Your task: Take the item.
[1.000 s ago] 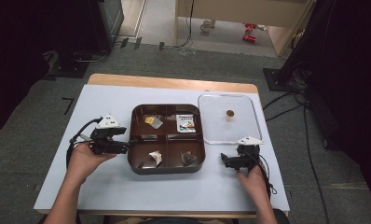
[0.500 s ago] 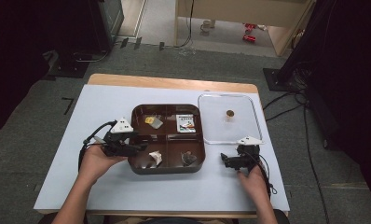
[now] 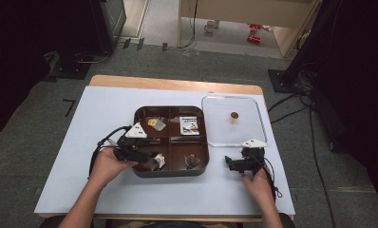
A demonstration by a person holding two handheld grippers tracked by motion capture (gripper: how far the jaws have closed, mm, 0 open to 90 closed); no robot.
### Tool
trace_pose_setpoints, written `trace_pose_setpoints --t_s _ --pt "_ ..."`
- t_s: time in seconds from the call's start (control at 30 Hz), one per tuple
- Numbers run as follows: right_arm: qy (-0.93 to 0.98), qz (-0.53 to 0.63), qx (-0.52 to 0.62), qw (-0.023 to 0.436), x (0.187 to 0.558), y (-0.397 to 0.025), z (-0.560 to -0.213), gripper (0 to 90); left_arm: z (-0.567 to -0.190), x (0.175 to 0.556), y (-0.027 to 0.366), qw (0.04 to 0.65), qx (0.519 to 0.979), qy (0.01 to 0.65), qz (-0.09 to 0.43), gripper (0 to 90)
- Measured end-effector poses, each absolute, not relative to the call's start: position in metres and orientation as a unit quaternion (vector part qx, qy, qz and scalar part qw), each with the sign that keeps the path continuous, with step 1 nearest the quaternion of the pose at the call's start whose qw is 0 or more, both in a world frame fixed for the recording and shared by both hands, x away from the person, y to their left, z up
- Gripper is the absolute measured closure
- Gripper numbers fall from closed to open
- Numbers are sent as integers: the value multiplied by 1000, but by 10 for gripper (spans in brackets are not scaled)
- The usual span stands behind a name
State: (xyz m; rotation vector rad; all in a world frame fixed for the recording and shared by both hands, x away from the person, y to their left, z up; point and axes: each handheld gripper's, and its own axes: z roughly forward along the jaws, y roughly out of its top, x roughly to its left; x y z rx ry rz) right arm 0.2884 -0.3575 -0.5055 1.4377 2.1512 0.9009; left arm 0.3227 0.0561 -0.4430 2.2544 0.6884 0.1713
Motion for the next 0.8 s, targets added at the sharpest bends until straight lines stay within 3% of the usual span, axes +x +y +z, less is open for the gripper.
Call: trace_pose_setpoints --t_s 0.8 --pt "770 322 514 200 288 -358 -505 0 -457 318 29 324 919 220 42 465"
